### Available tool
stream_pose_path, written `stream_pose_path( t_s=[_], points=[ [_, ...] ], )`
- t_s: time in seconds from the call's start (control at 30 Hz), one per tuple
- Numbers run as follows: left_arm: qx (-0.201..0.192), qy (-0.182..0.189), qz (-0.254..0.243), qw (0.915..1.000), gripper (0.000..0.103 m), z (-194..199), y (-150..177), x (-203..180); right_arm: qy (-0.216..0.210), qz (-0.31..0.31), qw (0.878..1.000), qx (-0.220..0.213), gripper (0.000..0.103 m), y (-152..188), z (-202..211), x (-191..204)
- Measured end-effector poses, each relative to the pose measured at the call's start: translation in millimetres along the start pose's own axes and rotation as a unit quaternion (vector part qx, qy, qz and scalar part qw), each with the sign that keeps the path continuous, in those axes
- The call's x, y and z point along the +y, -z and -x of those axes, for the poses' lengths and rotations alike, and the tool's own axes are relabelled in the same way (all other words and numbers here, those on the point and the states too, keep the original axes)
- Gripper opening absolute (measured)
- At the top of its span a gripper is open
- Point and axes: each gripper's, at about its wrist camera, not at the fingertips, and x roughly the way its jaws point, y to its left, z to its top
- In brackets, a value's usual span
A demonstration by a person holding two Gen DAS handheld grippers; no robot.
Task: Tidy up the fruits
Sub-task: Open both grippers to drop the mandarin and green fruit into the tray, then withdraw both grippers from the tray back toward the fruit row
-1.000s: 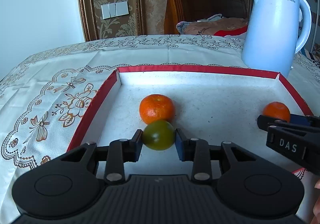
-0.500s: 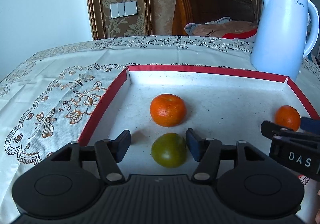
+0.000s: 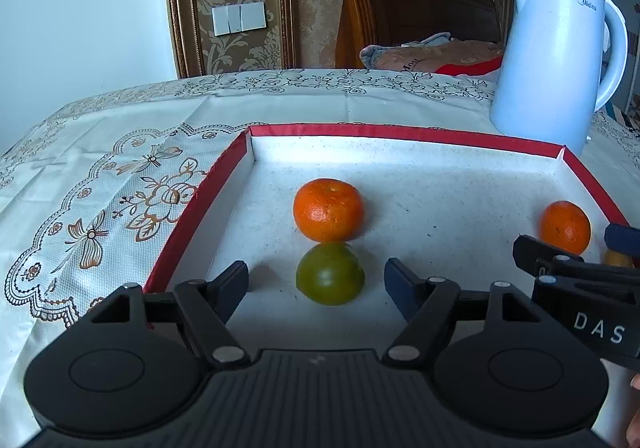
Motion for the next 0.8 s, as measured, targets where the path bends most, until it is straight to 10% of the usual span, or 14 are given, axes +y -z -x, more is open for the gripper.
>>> stream_pose_path(
  t_s=[0.8],
  points=[
    [0.000, 0.019, -0.014, 0.9997, 0.079, 12.5, 8.5, 0.9, -0.014, -0.007, 1.000, -0.013, 0.090, 8.7, 18.0, -3.8]
  ],
)
